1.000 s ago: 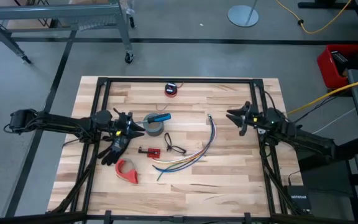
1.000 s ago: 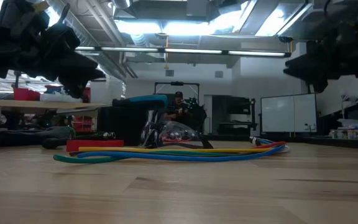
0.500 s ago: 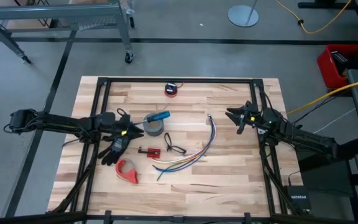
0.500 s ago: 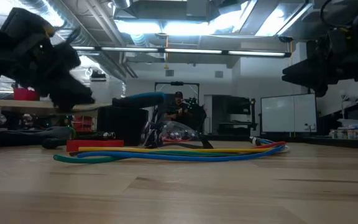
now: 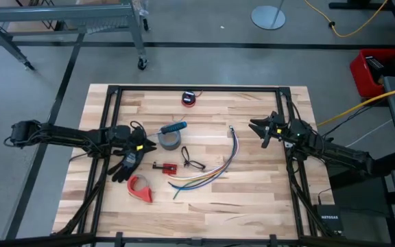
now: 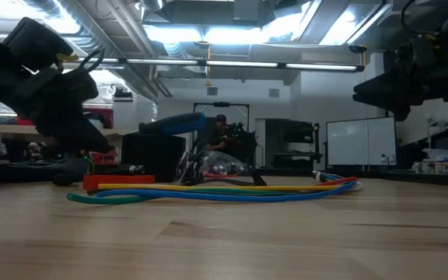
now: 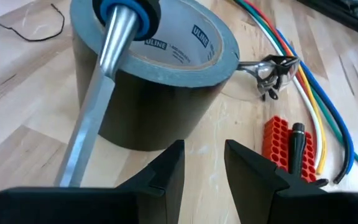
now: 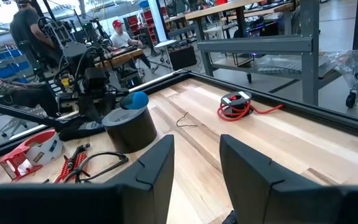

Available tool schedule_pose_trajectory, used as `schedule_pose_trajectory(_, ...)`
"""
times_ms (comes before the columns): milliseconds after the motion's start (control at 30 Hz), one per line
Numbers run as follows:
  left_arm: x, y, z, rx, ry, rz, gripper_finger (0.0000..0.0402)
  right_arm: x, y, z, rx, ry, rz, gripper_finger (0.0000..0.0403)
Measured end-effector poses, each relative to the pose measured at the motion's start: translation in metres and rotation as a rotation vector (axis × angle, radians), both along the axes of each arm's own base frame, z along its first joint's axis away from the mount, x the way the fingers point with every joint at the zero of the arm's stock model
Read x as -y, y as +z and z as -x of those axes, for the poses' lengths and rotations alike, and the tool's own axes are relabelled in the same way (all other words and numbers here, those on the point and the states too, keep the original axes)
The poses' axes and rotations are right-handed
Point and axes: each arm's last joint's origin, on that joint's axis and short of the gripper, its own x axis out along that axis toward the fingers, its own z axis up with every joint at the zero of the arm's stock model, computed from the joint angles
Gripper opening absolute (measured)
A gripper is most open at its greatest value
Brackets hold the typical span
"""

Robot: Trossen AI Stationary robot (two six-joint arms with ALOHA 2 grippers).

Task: Coil cords
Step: Return to Home Position

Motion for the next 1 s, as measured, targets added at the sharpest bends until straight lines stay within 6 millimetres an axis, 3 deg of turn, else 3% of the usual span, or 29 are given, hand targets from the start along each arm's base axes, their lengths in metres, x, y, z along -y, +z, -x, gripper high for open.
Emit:
schedule_pose_trajectory(333, 0.0001, -0.0005, 0.0002, -0.003, 0.018, 0.035, 0.0107, -0.0001, -0.0003, 0.0, -0.002, 0.003, -0.001, 0.0134)
schedule_pose_trajectory(600, 0.0002, -0.0018, 0.001, -0.005, 0.114, 0.209, 0.0107, -0.0001, -0.0004, 0.0, -0.002, 0.003, -0.001, 0.0134)
schedule_pose_trajectory(1000, 0.0002, -0.002, 0.0011, -0.009, 0.092, 0.17, 0.0107, -0.0004, 0.0007, 0.0008, 0.012, 0.003, 0.005, 0.0134)
